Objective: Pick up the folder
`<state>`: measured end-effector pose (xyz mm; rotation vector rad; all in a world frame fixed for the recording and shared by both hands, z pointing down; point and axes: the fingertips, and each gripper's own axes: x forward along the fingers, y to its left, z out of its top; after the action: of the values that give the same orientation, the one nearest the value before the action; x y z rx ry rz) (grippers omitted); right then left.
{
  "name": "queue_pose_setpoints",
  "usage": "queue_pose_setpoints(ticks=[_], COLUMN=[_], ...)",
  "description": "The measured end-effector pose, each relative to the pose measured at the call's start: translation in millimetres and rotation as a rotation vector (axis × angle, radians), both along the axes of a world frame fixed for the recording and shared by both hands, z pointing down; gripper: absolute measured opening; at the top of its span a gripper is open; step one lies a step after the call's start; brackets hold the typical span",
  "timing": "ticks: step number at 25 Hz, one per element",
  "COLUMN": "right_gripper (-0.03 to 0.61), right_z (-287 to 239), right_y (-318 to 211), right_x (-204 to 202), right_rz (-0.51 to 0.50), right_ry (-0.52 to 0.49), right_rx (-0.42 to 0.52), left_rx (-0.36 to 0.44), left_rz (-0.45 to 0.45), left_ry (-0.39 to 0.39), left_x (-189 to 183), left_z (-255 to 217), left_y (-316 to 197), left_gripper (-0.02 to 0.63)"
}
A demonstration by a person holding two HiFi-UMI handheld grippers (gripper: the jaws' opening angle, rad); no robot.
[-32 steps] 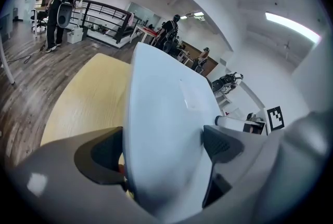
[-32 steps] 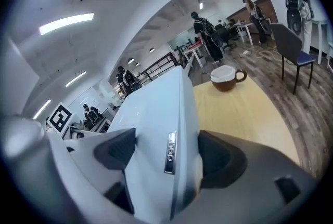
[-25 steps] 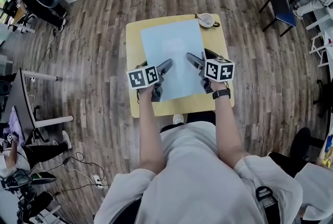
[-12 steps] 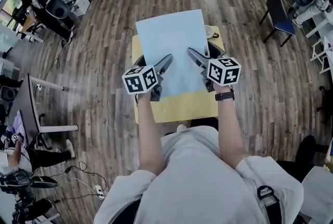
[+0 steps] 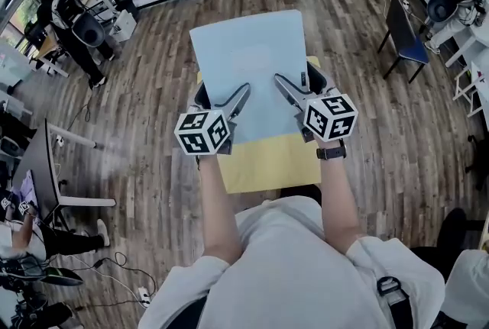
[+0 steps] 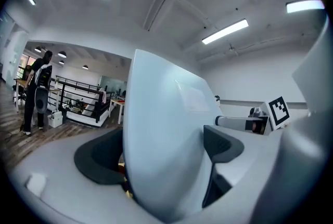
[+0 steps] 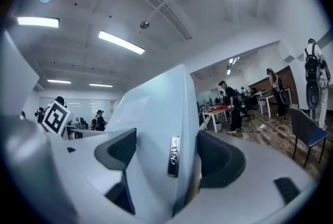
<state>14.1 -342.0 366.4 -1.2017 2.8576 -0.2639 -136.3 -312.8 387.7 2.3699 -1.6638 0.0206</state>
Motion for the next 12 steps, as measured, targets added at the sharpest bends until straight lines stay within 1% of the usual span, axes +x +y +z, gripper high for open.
queue_pose_setpoints(ticks=[3, 5, 12], right_gripper=[0.387, 0.383, 0.379], right_z=[-11, -18, -31], right_y=[7, 9, 15], right_x=[-4, -4, -8], right_rz=[-0.009, -0.009, -0.004], right_ry=[-0.007, -0.017, -0.016], right_rx=[0.023, 0.036, 0.076], left_rx=[0.046, 0.064, 0.096], left_rz=[-0.005, -0.004, 0.003], left_ry=[-0.048, -0.062, -0.047], left_x=[-4, -4, -9], left_z=[-15, -23, -35], left_y=[7, 8, 12], left_gripper=[0.492, 0.492, 0.492])
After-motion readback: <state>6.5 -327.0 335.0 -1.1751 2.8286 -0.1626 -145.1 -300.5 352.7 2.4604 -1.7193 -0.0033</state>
